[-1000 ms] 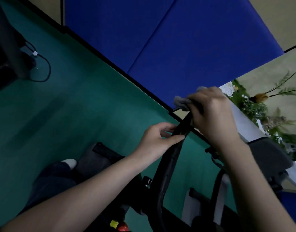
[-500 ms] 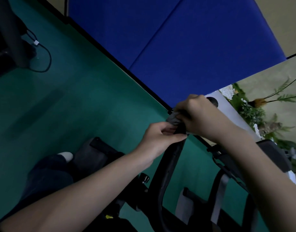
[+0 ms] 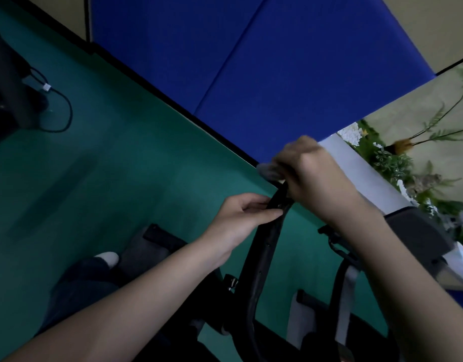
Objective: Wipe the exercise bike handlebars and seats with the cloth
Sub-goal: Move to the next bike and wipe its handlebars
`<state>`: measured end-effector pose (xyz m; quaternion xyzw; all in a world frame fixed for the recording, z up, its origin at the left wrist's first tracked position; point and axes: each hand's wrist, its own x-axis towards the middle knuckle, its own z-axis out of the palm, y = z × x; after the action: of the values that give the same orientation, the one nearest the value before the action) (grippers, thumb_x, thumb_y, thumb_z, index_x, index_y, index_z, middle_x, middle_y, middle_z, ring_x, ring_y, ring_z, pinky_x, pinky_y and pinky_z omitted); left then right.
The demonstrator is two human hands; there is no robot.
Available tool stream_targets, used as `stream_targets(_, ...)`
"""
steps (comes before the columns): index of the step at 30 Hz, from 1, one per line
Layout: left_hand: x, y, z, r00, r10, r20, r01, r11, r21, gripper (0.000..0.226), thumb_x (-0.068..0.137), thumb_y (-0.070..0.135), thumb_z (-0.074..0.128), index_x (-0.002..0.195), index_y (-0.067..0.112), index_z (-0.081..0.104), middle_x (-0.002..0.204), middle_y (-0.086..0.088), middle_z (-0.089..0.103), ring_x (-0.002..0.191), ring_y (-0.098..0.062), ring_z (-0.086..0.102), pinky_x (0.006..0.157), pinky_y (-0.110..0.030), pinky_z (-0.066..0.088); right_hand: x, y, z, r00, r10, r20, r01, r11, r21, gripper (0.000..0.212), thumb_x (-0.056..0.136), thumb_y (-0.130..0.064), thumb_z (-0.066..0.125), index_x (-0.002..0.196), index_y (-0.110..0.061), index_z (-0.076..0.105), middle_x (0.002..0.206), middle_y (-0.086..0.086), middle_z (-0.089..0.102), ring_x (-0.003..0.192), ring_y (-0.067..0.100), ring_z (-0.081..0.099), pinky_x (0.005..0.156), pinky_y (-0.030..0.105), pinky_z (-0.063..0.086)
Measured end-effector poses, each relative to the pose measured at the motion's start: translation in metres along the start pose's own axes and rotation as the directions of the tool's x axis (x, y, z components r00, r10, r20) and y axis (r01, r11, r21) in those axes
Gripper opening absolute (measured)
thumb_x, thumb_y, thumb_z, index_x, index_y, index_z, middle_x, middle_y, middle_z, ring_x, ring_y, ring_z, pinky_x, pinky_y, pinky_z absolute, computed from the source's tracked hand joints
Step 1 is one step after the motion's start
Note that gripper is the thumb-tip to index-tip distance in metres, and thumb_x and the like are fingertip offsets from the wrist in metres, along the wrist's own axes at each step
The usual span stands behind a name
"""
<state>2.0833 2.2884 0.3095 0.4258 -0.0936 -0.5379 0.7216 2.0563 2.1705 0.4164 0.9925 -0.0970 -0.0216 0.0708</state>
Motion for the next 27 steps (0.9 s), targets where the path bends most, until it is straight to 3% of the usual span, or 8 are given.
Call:
stream_targets(2,0.001,0.002,0.000,1.000,-0.002,-0.009,0.003,0.998,0.057,0.025,0.080,0.007,0.072,0.104,0.001,0.068,0.092,-0.007,0.069,0.079,-0.006,0.063,0.073,-0.007,0.047,-0.009,0.004,0.004,0.958,0.107,-0.267,-0.112,0.994,-0.002,0.018,0.087,0.000,0.064,0.070,-0.004,0.062,0.065,0.011,0.054,0.072,0.030,0.046,0.068,0.039,0.044)
stream_targets(5,0.004,0.010,0.003,0.999,0.043,-0.027,-0.039,0.987,0.154,0.026,0.081,0.005,0.071,0.106,0.003,0.065,0.090,-0.003,0.065,0.076,-0.006,0.059,0.071,-0.007,0.046,-0.027,-0.016,0.018,0.827,0.226,-0.514,-0.201,0.974,0.104,0.009,0.084,0.009,0.064,0.087,0.003,0.069,0.080,0.014,0.064,0.084,0.030,0.053,0.080,0.031,0.043)
stream_targets(8,0.011,0.020,0.007,0.991,0.128,-0.031,-0.114,0.953,0.282,0.028,0.078,0.004,0.073,0.103,0.013,0.063,0.089,-0.002,0.063,0.066,0.001,0.054,0.067,-0.009,0.044,-0.039,-0.029,0.030,0.594,0.422,-0.685,-0.280,0.907,0.316,0.014,0.086,0.013,0.060,0.092,0.006,0.069,0.086,0.014,0.067,0.087,0.030,0.057,0.082,0.027,0.044)
stream_targets(12,0.016,0.029,0.013,0.985,0.165,0.051,-0.172,0.909,0.379,0.032,0.077,-0.001,0.074,0.088,0.026,0.060,0.080,0.007,0.062,0.062,0.005,0.054,0.065,-0.010,0.045,-0.023,-0.026,0.018,0.215,0.698,-0.683,-0.374,0.705,0.603,0.013,0.092,-0.005,0.059,0.094,0.000,0.070,0.087,0.005,0.064,0.087,0.022,0.059,0.078,0.014,0.042)
stream_targets(14,0.018,0.030,0.014,0.982,0.176,0.067,-0.188,0.893,0.408,0.035,0.076,-0.002,0.074,0.086,0.028,0.059,0.080,0.010,0.062,0.061,0.006,0.054,0.065,-0.012,0.045,-0.012,-0.019,0.012,0.125,0.789,-0.601,-0.392,0.596,0.701,0.014,0.092,-0.011,0.058,0.095,-0.005,0.070,0.087,-0.003,0.062,0.087,0.019,0.060,0.075,0.009,0.040)
stream_targets(20,0.021,0.028,0.012,0.979,0.186,0.086,-0.205,0.862,0.464,0.031,0.076,0.000,0.074,0.089,0.024,0.061,0.083,0.010,0.062,0.065,0.007,0.054,0.066,-0.009,0.044,-0.012,-0.005,0.021,0.144,0.970,-0.197,-0.392,0.239,0.888,0.017,0.094,-0.013,0.052,0.097,-0.012,0.070,0.072,-0.014,0.061,0.064,-0.009,0.054,0.063,0.011,0.040)
stream_targets(23,0.023,0.026,0.010,0.977,0.192,0.096,-0.214,0.851,0.479,0.032,0.076,0.000,0.074,0.090,0.026,0.061,0.083,0.009,0.061,0.066,0.007,0.054,0.067,-0.009,0.044,-0.012,-0.010,0.028,0.205,0.977,-0.048,-0.297,0.109,0.949,0.021,0.096,-0.017,0.046,0.101,-0.013,0.066,0.083,-0.008,0.066,0.078,0.004,0.058,0.077,0.028,0.046)
stream_targets(27,0.021,0.027,0.009,0.972,0.201,0.124,-0.236,0.847,0.477,0.032,0.078,0.000,0.072,0.092,0.027,0.061,0.085,0.009,0.062,0.070,0.007,0.056,0.070,-0.009,0.045,-0.011,-0.013,0.034,0.192,0.981,0.039,-0.244,0.009,0.970,0.024,0.096,-0.020,0.043,0.103,-0.017,0.066,0.097,-0.002,0.071,0.094,0.013,0.064,0.089,0.036,0.049)
